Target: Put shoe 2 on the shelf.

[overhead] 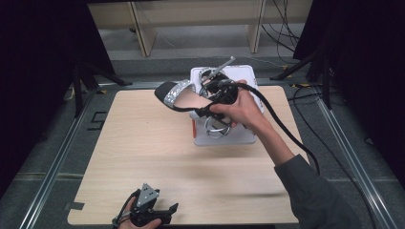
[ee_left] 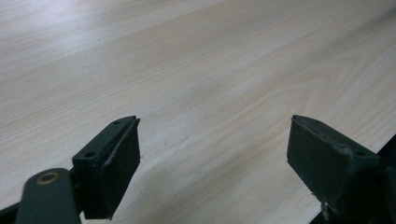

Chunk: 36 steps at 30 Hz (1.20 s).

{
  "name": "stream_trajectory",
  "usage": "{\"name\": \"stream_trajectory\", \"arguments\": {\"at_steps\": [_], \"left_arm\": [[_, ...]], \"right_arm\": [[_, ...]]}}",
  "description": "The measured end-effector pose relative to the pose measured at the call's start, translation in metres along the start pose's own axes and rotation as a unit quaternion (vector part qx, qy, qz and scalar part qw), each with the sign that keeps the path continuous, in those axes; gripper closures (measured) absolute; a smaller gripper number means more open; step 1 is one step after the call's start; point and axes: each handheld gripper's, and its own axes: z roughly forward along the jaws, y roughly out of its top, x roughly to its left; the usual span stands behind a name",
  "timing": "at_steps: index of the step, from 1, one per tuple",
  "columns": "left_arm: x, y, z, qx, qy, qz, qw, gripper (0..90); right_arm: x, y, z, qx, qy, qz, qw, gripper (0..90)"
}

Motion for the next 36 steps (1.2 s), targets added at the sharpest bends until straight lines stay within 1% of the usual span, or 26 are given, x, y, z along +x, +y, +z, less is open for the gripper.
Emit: {"name": "stream_trajectory", "arguments": {"at_steps": [1,2,3,6,8,9,10,12,13,16,18,19,21,22,23,26,27,28,29,30,31,32,33,34,35,36], "left_arm": [[-0.005,0.000,0.000,-0.006,-0.004,-0.030,0.9995,16.6],[-0.005,0.000,0.000,-0.006,-0.004,-0.030,0.9995,16.5],[-0.003,0.000,0.000,-0.003,-0.002,-0.018,0.9998,16.5],[-0.005,-0.001,0.001,-0.007,-0.006,-0.030,0.9995,16.6],[-0.003,0.000,0.000,0.000,-0.001,-0.014,0.9999,16.5],[-0.002,0.000,0.000,-0.001,-0.002,-0.014,0.9999,16.6],[-0.004,-0.001,0.001,-0.005,-0.005,-0.029,0.9995,16.6],[-0.004,-0.001,0.001,-0.005,-0.005,-0.028,0.9996,16.6],[-0.005,0.000,0.002,-0.004,-0.004,-0.027,0.9996,16.5],[-0.006,0.000,0.001,-0.001,-0.010,-0.020,0.9997,16.6],[-0.003,0.001,0.001,0.000,-0.007,0.000,1.0000,16.6],[-0.003,0.001,0.001,0.000,-0.007,-0.004,1.0000,16.6],[-0.007,0.000,0.001,-0.005,-0.012,-0.029,0.9995,16.6],[-0.008,0.000,0.001,-0.008,-0.012,-0.033,0.9994,16.6],[-0.007,-0.001,0.001,-0.013,-0.013,-0.032,0.9993,16.6],[-0.007,0.000,-0.001,-0.008,-0.011,-0.032,0.9994,16.6],[-0.007,0.000,0.000,-0.011,-0.012,-0.035,0.9993,16.6],[-0.007,-0.001,0.000,-0.014,-0.012,-0.032,0.9993,16.6],[-0.004,0.000,-0.001,-0.002,-0.009,-0.010,0.9999,16.6],[-0.007,0.000,0.000,-0.010,-0.017,-0.024,0.9995,16.6],[-0.008,-0.001,-0.001,-0.008,-0.016,-0.027,0.9995,16.6],[-0.008,0.000,-0.001,-0.007,-0.016,-0.027,0.9995,16.6],[-0.008,-0.001,0.000,-0.010,-0.018,-0.028,0.9994,16.6],[-0.005,0.000,-0.001,-0.002,-0.012,-0.005,0.9999,16.6],[-0.006,-0.001,-0.001,-0.006,-0.016,-0.014,0.9998,16.6],[-0.009,-0.002,-0.001,-0.015,-0.019,-0.033,0.9992,16.6]], "right_arm": [[-0.012,0.002,-0.011,-0.006,-0.004,0.009,0.9999,42.6],[-0.012,0.002,-0.011,-0.006,-0.004,0.009,0.9999,42.6],[-0.018,0.003,-0.016,-0.007,-0.011,0.014,0.9998,42.6],[-0.038,0.005,-0.030,-0.011,-0.048,0.030,0.9984,42.6],[-0.051,0.006,-0.039,-0.004,-0.063,0.053,0.9966,42.6],[-0.058,0.005,-0.041,-0.005,-0.071,0.061,0.9956,42.6],[-0.065,0.006,-0.043,-0.001,-0.080,0.069,0.9944,42.6],[-0.078,0.005,-0.044,-0.001,-0.096,0.086,0.9917,42.6],[-0.084,0.005,-0.045,0.007,-0.102,0.104,0.9893,42.6],[-0.101,0.005,-0.044,0.022,-0.121,0.130,0.9839,42.6],[-0.112,0.005,-0.040,0.033,-0.136,0.154,0.9781,42.6],[-0.117,0.005,-0.038,0.036,-0.141,0.160,0.9763,42.5],[-0.125,0.004,-0.033,0.042,-0.151,0.178,0.9715,42.5],[-0.130,0.002,-0.030,0.044,-0.154,0.182,0.9701,42.5],[-0.132,0.001,-0.027,0.047,-0.158,0.192,0.9674,42.5],[-0.141,-0.003,-0.020,0.060,-0.154,0.219,0.9616,42.5],[-0.145,-0.004,-0.017,0.059,-0.156,0.221,0.9610,42.5],[-0.145,-0.004,-0.015,0.065,-0.160,0.237,0.9560,42.5],[-0.151,-0.006,-0.011,0.070,-0.170,0.239,0.9535,42.5],[-0.151,-0.006,-0.011,0.070,-0.170,0.239,0.9535,42.5],[-0.155,-0.008,-0.008,0.074,-0.172,0.251,0.9495,42.5],[-0.155,-0.008,-0.008,0.074,-0.172,0.251,0.9495,42.5],[-0.157,-0.009,-0.006,0.076,-0.178,0.256,0.9471,42.5],[-0.160,-0.011,-0.004,0.079,-0.182,0.260,0.9450,42.5],[-0.162,-0.012,-0.002,0.081,-0.187,0.261,0.9438,42.4],[-0.164,-0.012,-0.001,0.082,-0.184,0.268,0.9421,42.5]]}}
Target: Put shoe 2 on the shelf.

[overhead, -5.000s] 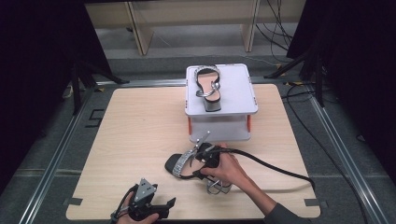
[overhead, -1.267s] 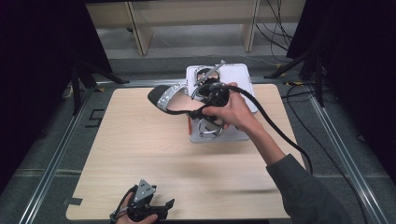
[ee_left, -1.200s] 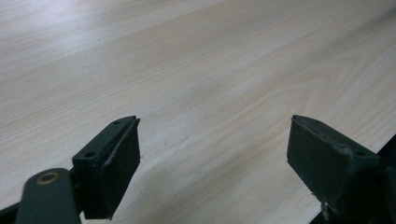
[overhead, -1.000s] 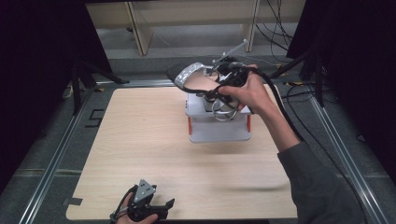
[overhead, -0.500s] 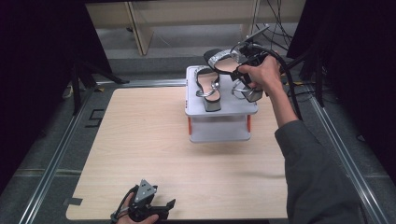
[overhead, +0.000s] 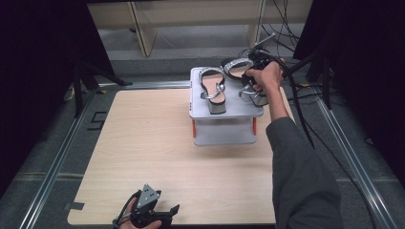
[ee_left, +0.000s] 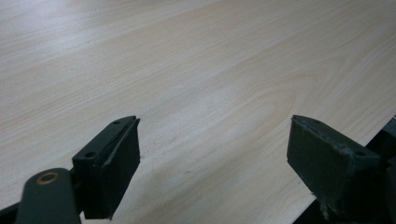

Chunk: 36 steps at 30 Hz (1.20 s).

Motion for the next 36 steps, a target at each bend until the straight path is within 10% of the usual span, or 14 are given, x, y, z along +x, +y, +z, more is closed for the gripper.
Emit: {"name": "stream_trajectory", "arguments": {"at_steps": [8,10,13,16,18,24,28,32,36], "left_arm": [[0.002,-0.002,-0.001,0.002,0.004,-0.004,1.0000,16.6],[0.006,0.000,-0.002,0.010,0.007,0.027,0.9996,16.6],[0.001,-0.001,-0.002,0.006,-0.001,0.002,1.0000,16.5],[0.004,0.000,-0.003,0.014,0.003,0.031,0.9994,16.6],[0.000,-0.001,-0.002,0.004,-0.002,0.006,1.0000,16.6],[0.004,0.000,-0.001,0.013,0.004,0.038,0.9992,16.6],[-0.001,-0.001,-0.001,0.010,0.000,0.004,0.9999,16.6],[0.004,0.000,-0.001,0.012,0.003,0.032,0.9994,16.6],[0.000,-0.001,-0.001,0.001,-0.001,0.003,1.0000,16.6]], "right_arm": [[-0.002,0.001,0.014,0.012,-0.016,0.026,0.9995,42.4],[-0.001,0.002,0.016,0.012,-0.022,0.032,0.9992,42.4],[0.001,0.003,0.020,0.014,-0.028,0.041,0.9987,42.2],[0.004,0.005,0.022,0.012,-0.025,0.046,0.9986,41.6],[0.008,0.005,0.022,0.009,-0.033,0.057,0.9978,40.4],[0.009,0.004,0.014,0.002,0.010,0.079,0.9968,28.7],[0.008,0.002,0.014,0.011,0.022,0.080,0.9965,24.5],[0.005,0.003,0.008,0.001,0.026,0.073,0.9970,26.2],[0.000,0.007,-0.002,-0.024,0.026,0.077,0.9964,26.4]]}}
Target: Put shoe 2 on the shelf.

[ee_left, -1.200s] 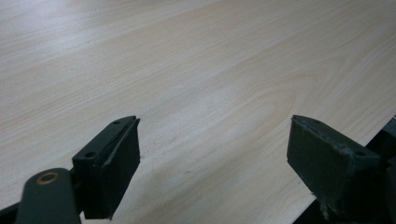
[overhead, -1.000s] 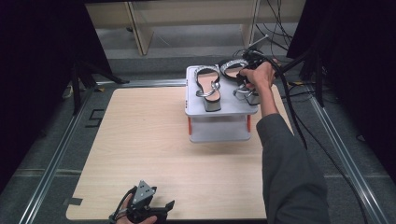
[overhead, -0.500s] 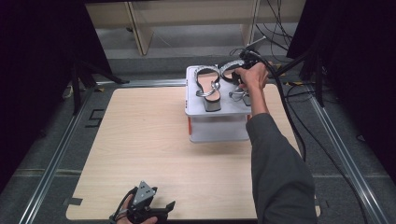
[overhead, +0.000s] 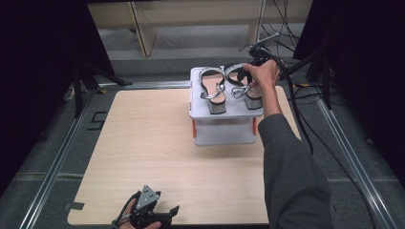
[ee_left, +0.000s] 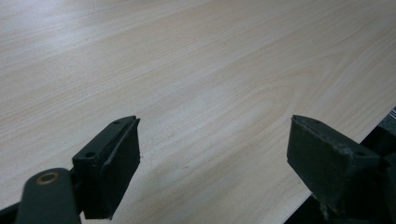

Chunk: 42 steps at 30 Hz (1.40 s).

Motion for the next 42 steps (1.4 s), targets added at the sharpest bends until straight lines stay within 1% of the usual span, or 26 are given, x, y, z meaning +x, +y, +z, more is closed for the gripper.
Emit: {"name": "stream_trajectory", "arguments": {"at_steps": [3,5,6,7,8,9,10,11,12,14,15,16,17,19,21,22,23,25,26,27,31,33,38,39,41,42], "left_arm": [[0.003,0.001,-0.001,0.011,0.005,0.021,0.9997,16.6],[0.001,0.000,-0.001,0.009,0.002,0.008,0.9999,16.6],[0.001,0.000,-0.001,0.011,0.002,0.010,0.9999,16.6],[0.002,0.000,0.000,0.010,0.003,0.016,0.9998,16.6],[0.005,0.001,0.000,0.011,0.006,0.034,0.9993,16.6],[0.003,0.001,0.001,0.008,0.001,0.025,0.9996,16.6],[0.001,0.000,0.000,0.011,0.002,0.006,0.9999,16.6],[0.001,0.000,0.000,0.015,0.002,0.005,0.9999,16.6],[0.001,0.000,0.000,0.015,0.003,0.007,0.9999,16.6],[0.004,0.000,0.001,0.015,0.007,0.025,0.9995,16.6],[0.005,0.001,0.001,0.016,0.007,0.030,0.9994,16.6],[0.002,0.000,0.001,0.013,0.004,0.010,0.9999,16.6],[0.002,0.000,0.001,0.014,0.005,0.007,0.9999,16.6],[0.002,0.000,0.001,0.015,0.005,0.008,0.9998,16.6],[0.001,0.000,0.001,0.017,0.006,0.007,0.9998,16.6],[0.003,0.000,0.001,0.019,0.007,0.016,0.9997,16.6],[0.002,0.000,0.002,0.016,0.006,0.008,0.9998,16.6],[0.001,0.000,0.002,0.020,0.007,0.004,0.9998,16.6],[0.002,0.000,0.002,0.019,0.006,0.005,0.9998,16.6],[0.001,0.000,0.003,0.018,0.006,0.005,0.9998,16.6],[0.002,0.000,0.003,0.019,0.006,0.007,0.9998,16.6],[0.001,0.000,0.004,0.016,0.006,-0.003,0.9999,16.6],[0.001,-0.001,0.003,0.015,0.005,-0.003,0.9999,16.6],[0.004,0.000,0.003,0.021,0.010,0.014,0.9996,16.6],[0.001,-0.001,0.005,0.014,0.006,-0.004,0.9999,16.6],[0.001,-0.001,0.005,0.015,0.005,-0.004,0.9999,16.7]], "right_arm": [[-0.005,0.003,-0.008,-0.020,0.005,-0.006,0.9998,26.5],[-0.009,0.004,-0.016,-0.029,0.012,-0.006,0.9995,26.4],[-0.012,0.004,-0.020,-0.033,0.019,-0.004,0.9993,26.5],[-0.014,0.004,-0.023,-0.034,0.023,-0.006,0.9991,26.5],[-0.018,0.003,-0.028,-0.034,0.021,-0.004,0.9992,26.5],[-0.022,0.003,-0.032,-0.036,0.018,-0.004,0.9992,26.5],[-0.027,0.002,-0.035,-0.036,0.017,-0.004,0.9992,26.5],[-0.038,-0.001,-0.041,-0.037,0.013,0.000,0.9992,26.7],[-0.038,-0.001,-0.041,-0.037,0.013,0.000,0.9992,26.7],[-0.051,-0.007,-0.046,-0.033,0.014,0.005,0.9994,26.9],[-0.051,-0.007,-0.046,-0.033,0.014,0.005,0.9994,26.9],[-0.054,-0.009,-0.046,-0.031,0.014,0.002,0.9994,26.9],[-0.059,-0.012,-0.047,-0.029,0.012,0.000,0.9995,26.9],[-0.070,-0.020,-0.049,-0.026,0.007,-0.001,0.9996,26.9],[-0.072,-0.024,-0.048,-0.019,0.009,0.005,0.9998,26.9],[-0.075,-0.027,-0.047,-0.016,0.007,-0.005,0.9998,26.9],[-0.078,-0.030,-0.046,-0.014,0.007,-0.017,0.9997,26.9],[-0.081,-0.035,-0.043,-0.008,0.005,-0.020,0.9997,26.9],[-0.085,-0.038,-0.040,-0.007,0.007,-0.037,0.9993,26.9],[-0.086,-0.043,-0.034,-0.003,0.007,-0.043,0.9991,26.9],[-0.086,-0.048,-0.026,0.006,0.021,-0.051,0.9985,26.9],[-0.082,-0.051,-0.022,0.013,0.024,-0.056,0.9981,26.8],[-0.072,-0.053,-0.021,0.010,0.028,-0.071,0.9971,30.0],[-0.069,-0.054,-0.020,0.014,0.033,-0.063,0.9973,30.1],[-0.064,-0.054,-0.020,0.016,0.034,-0.079,0.9961,30.4],[-0.060,-0.054,-0.019,0.014,0.036,-0.084,0.9958,30.5]]}}
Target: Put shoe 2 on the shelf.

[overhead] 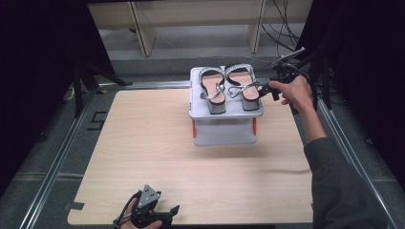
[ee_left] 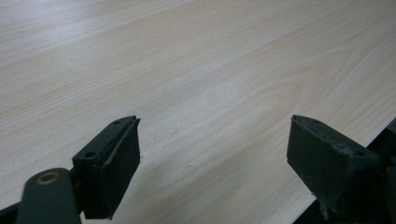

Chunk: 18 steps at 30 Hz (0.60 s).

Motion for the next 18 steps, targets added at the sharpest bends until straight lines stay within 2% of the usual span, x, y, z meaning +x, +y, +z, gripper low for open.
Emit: {"name": "stream_trajectory", "arguments": {"at_steps": [1,2,3,4,5,7,13,15,16,17,18], "left_arm": [[0.000,0.000,0.000,0.000,0.001,0.001,1.0000,16.7],[0.002,0.001,-0.001,0.004,0.005,0.019,0.9998,16.7],[0.000,0.001,-0.001,-0.002,0.000,0.004,1.0000,16.7],[-0.001,0.001,-0.002,-0.001,0.001,0.002,1.0000,16.7],[-0.001,0.001,-0.002,-0.001,0.000,0.002,1.0000,16.7],[0.000,0.001,-0.002,0.000,-0.001,0.004,1.0000,16.7],[0.000,0.001,-0.002,-0.001,0.001,0.003,1.0000,16.7],[0.000,0.001,-0.001,0.000,0.000,0.004,1.0000,16.7],[0.000,0.000,-0.001,-0.001,-0.001,0.006,1.0000,16.7],[0.001,0.001,-0.002,0.007,0.003,0.018,0.9998,16.7],[0.001,0.001,-0.001,0.004,0.001,0.019,0.9998,16.7]], "right_arm": [[0.003,0.000,0.001,-0.004,-0.006,-0.010,0.9999,30.3],[0.006,0.001,0.000,0.000,-0.006,-0.013,0.9999,30.3],[0.008,0.001,0.001,-0.001,-0.012,-0.021,0.9997,30.3],[0.009,0.000,0.002,-0.003,-0.009,-0.025,0.9996,30.4],[0.011,0.001,0.002,-0.002,-0.008,-0.020,0.9998,30.4],[0.018,0.000,0.004,-0.003,-0.002,-0.026,0.9997,30.4],[0.019,-0.001,0.005,-0.009,-0.005,-0.034,0.9994,30.3],[0.019,-0.002,0.006,-0.011,0.004,-0.027,0.9996,30.3],[0.018,-0.003,0.006,-0.016,0.001,-0.030,0.9994,30.3],[0.019,-0.003,0.006,-0.012,0.002,-0.028,0.9995,30.3],[0.019,-0.003,0.007,-0.014,0.002,-0.024,0.9996,30.3]]}}
